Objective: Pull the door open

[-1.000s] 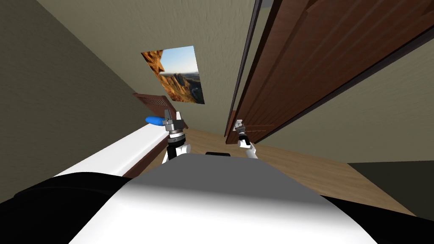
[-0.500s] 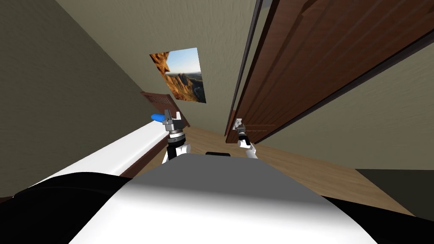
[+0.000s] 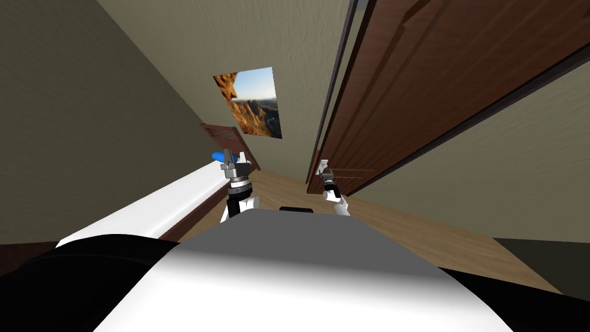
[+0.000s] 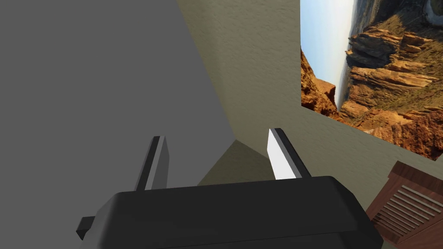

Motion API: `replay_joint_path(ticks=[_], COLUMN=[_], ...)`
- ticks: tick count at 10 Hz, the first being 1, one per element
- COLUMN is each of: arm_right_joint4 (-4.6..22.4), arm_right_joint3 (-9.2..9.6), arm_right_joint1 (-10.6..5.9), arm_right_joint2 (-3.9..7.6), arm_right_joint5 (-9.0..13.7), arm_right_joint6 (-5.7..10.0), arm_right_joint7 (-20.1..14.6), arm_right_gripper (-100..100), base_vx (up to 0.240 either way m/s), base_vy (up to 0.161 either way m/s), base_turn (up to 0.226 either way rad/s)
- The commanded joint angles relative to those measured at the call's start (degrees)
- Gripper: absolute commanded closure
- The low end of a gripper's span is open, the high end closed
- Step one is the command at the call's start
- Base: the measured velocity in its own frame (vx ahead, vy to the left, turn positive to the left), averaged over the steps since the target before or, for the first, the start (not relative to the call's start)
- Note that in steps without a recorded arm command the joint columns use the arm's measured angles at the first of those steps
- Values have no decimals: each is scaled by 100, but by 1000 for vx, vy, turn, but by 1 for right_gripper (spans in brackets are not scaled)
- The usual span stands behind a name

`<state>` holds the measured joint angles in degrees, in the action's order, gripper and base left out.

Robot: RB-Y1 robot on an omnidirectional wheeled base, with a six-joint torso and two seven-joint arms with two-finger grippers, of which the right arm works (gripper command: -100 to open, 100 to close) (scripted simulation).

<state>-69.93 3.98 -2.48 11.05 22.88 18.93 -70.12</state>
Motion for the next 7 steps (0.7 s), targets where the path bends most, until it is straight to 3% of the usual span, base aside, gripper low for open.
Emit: replay_joint_path(ticks=[1,4,5,7], arm_right_joint4=[-49,-124,-106,55], arm_right_joint3=[24,60,52,-115], arm_right_joint1=[24,59,51,67], arm_right_joint2=[6,14,12,296], arm_right_joint5=[125,308,266,402], arm_right_joint6=[-33,-82,-68,45], arm_right_joint7=[-250,-594,-504,-714], arm_right_gripper=[-100,-100,-100,-100], base_vx=[-112,-96,-38,130], base_vy=[-68,-51,-19,27], base_turn=[73,59,13,227])
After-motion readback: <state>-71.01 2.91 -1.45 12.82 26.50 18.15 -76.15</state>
